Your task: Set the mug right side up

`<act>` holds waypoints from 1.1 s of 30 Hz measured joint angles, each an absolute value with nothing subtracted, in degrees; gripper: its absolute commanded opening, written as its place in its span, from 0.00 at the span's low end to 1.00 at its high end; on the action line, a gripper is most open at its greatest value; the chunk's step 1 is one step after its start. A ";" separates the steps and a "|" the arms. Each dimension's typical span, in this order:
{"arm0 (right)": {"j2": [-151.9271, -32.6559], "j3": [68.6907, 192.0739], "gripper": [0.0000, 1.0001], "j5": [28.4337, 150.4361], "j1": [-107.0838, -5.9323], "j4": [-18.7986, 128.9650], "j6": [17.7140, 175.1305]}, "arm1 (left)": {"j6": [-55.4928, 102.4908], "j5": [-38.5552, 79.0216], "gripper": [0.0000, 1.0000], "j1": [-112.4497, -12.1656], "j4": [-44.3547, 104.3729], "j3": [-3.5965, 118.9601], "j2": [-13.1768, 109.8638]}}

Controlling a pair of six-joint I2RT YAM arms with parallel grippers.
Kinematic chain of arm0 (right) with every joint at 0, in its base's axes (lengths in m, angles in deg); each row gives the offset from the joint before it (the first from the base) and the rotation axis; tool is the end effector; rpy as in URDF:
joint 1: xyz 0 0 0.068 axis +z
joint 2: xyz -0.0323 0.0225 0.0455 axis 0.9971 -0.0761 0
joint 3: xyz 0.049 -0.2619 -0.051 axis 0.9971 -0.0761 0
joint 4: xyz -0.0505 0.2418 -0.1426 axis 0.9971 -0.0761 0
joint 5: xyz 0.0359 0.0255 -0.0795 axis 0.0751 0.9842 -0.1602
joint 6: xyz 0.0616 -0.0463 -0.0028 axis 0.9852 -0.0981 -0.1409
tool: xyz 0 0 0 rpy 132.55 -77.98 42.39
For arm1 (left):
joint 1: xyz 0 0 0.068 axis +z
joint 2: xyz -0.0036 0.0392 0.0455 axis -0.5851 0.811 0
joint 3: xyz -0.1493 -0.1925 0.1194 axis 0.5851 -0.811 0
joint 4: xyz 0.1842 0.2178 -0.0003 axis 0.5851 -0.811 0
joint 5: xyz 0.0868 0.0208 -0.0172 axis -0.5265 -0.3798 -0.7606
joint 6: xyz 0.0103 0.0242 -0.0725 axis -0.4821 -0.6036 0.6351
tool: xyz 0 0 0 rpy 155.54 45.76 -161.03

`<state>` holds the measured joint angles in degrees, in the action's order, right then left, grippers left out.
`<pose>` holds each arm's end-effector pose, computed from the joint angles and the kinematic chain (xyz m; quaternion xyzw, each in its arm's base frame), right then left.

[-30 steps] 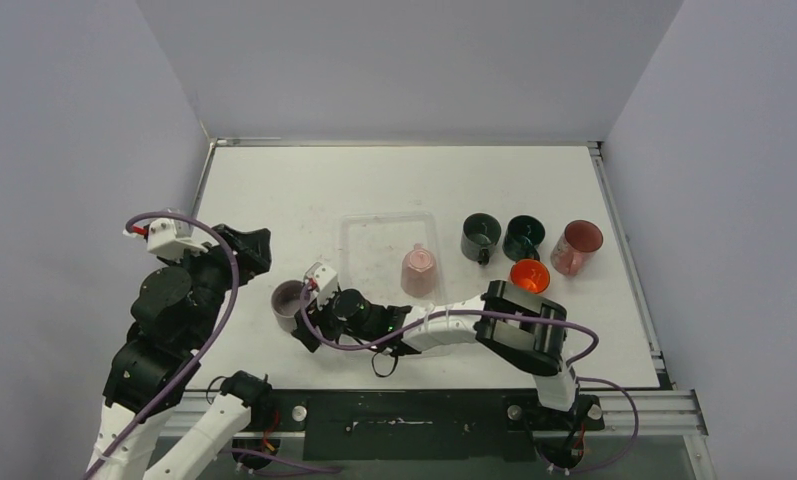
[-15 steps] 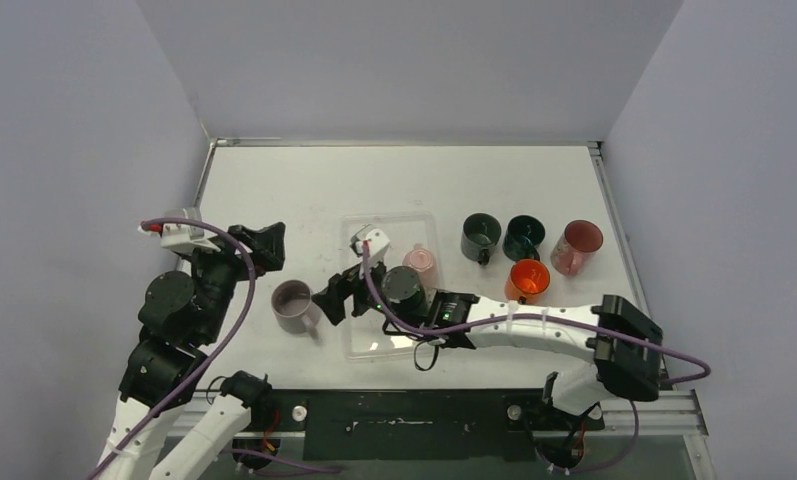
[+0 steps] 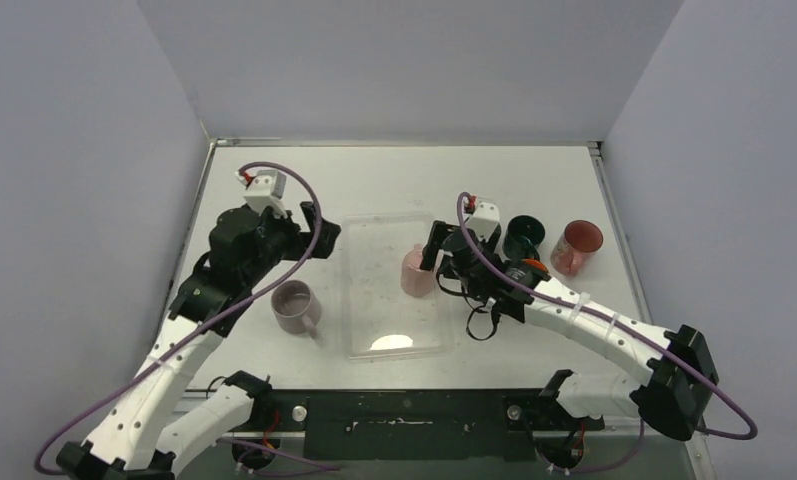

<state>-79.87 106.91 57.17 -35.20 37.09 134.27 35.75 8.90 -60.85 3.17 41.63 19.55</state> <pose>0.2185 0.2216 0.2620 0.0545 0.8708 0.2047 0.4436 0.2108 -0.0945 0.3713 -0.0079 0.7944 -0.2317 0.5614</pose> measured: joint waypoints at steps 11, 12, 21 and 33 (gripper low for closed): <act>-97.93 120.44 0.79 65.00 -42.46 27.97 136.39 | 37.18 15.72 0.96 -61.28 8.51 31.53 19.24; -99.65 122.10 0.79 65.94 -42.83 27.65 136.15 | 37.18 15.72 0.96 -61.28 8.77 31.49 18.78; -111.06 131.76 0.74 75.97 -44.27 24.28 127.23 | 36.41 15.55 0.96 -61.28 8.75 31.58 20.71; -117.66 139.96 0.75 93.17 -43.22 19.30 108.96 | 34.88 13.25 0.96 -61.26 5.93 32.60 24.27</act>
